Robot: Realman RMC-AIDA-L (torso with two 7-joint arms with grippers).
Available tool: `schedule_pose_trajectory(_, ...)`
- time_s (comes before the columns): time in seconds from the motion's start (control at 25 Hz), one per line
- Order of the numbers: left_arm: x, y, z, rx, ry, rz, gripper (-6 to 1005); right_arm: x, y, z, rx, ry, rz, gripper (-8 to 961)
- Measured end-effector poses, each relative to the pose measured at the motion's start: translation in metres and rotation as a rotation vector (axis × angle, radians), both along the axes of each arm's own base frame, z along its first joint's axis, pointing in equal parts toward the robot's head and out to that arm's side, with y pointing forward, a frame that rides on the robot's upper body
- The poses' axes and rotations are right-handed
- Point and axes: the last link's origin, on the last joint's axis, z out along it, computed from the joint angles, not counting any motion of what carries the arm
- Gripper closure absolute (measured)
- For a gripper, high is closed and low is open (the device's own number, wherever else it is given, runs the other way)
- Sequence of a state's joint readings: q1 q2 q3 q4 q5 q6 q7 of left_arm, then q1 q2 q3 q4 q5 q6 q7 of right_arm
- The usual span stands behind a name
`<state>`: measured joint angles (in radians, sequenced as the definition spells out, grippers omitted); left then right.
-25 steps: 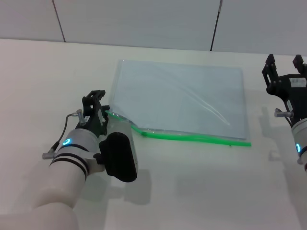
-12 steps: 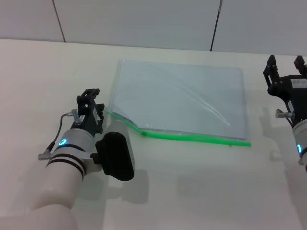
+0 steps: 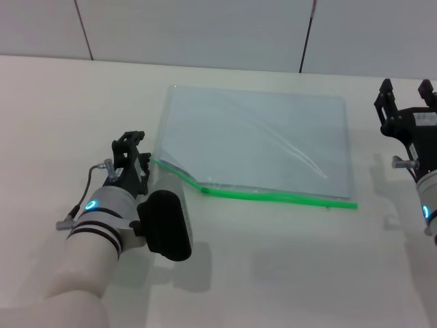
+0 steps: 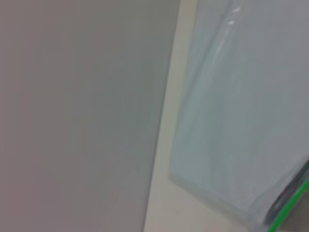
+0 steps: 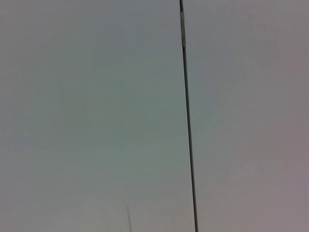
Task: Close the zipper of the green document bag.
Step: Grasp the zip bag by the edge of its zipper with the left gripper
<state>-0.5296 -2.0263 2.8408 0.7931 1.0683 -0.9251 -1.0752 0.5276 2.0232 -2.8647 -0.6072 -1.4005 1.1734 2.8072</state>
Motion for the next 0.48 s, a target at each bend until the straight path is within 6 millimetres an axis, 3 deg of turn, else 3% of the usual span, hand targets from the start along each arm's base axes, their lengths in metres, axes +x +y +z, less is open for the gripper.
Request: schedule_pose_trajectory(0.48,0.0002,-0.001,-0.0021,-0.01,-0.004,0.003,552,-0.0015,0.0007,-0.0003,-0.001,0.002,0.004,300)
